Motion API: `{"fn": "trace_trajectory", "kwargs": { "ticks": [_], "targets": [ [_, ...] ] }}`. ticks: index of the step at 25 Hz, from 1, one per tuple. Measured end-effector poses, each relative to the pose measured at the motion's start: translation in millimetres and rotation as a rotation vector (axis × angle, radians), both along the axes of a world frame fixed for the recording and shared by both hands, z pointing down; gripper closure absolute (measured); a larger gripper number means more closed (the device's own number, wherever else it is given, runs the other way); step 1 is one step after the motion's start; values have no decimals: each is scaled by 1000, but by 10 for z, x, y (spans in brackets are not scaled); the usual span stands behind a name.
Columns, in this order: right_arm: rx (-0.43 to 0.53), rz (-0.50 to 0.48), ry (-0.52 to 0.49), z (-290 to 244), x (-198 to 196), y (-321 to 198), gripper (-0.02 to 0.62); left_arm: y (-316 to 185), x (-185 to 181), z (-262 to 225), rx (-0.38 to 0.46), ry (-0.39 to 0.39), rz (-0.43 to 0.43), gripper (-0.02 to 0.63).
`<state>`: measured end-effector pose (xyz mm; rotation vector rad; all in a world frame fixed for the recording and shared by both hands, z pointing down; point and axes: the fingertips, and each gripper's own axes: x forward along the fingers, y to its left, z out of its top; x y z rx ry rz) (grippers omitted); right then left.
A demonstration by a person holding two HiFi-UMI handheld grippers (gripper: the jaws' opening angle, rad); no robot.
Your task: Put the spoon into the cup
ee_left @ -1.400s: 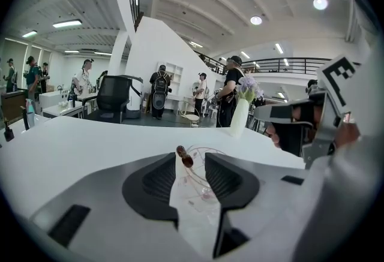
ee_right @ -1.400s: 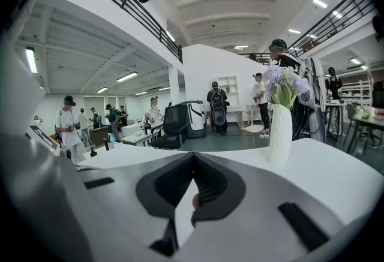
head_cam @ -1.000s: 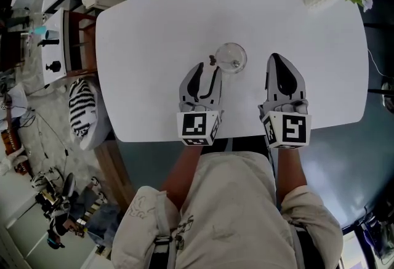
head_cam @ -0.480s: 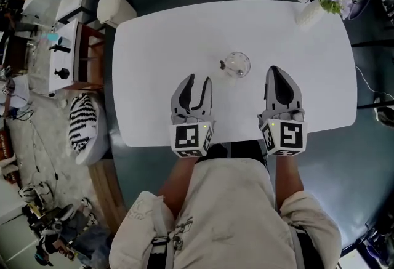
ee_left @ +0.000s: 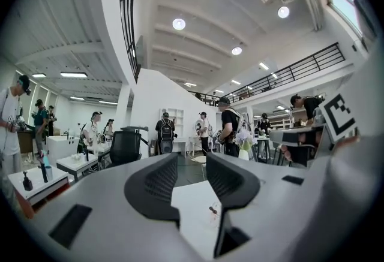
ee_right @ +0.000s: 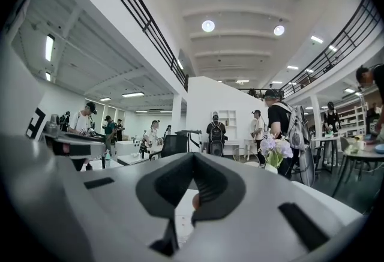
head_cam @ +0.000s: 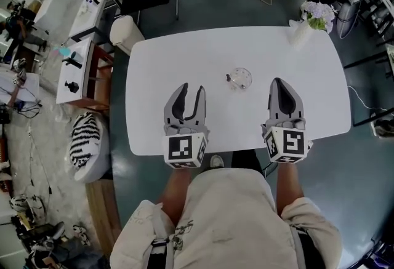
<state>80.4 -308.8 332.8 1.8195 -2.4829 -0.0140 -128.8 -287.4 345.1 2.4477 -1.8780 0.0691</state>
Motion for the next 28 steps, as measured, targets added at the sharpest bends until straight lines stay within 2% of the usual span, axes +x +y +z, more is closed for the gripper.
{"fn": "trace_trajectory", "kwargs": {
  "ticks": [7,14,23,28],
  "targets": [
    [79,7,0,-273,-92,260,607,300,-214,-399,87,-67,-22,461],
    [137,18,-6,-477,-126,429,607,454,-351,-650,153,-84,-50,492],
    [156,23,7,-573,-194,549,607,541,-375,-754,187,-92,-41,592],
    [156,20,22,-569,-224,581,607,560,-335,-758,188,-99,-22,598]
  ]
}}
